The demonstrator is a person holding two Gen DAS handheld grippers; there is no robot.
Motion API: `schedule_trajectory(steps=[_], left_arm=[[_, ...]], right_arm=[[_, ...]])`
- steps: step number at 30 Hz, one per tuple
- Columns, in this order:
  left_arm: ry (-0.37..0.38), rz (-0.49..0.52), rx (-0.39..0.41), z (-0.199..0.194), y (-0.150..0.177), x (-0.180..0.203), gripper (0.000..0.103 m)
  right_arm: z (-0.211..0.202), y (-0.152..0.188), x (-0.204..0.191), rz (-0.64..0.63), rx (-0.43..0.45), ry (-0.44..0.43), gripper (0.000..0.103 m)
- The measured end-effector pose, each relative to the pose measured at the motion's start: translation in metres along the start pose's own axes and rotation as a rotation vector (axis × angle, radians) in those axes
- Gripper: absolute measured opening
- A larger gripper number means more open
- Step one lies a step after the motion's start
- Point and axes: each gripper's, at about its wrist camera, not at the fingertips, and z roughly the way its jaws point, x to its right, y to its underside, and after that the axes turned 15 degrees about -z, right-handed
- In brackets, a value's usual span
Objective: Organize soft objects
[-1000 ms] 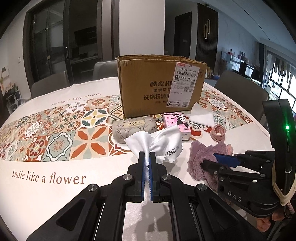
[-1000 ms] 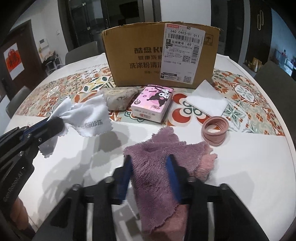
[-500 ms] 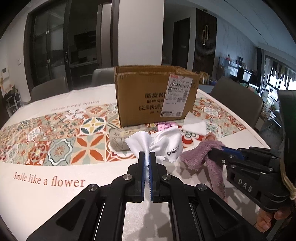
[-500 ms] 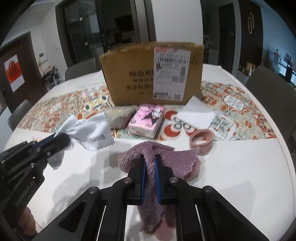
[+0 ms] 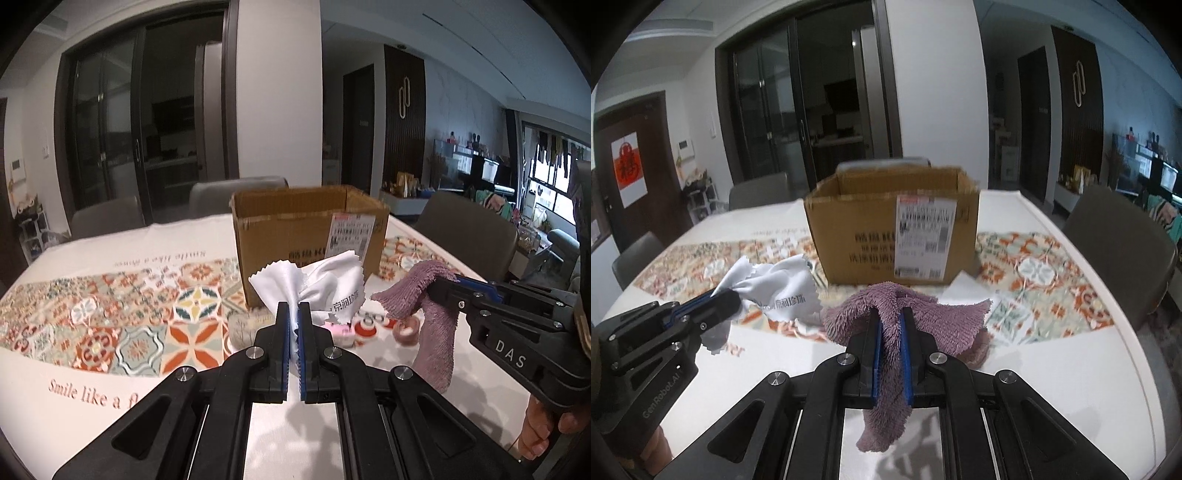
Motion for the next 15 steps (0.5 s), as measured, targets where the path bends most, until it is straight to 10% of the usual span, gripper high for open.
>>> schedule_trajectory(steps=[15], left_arm=[[0.04,0.013,0.115,-0.008,-0.051,0.013,0.006]], right_arm=[[-0.024,-0.052,0.018,-0.029,0.17,0.058,0.01]])
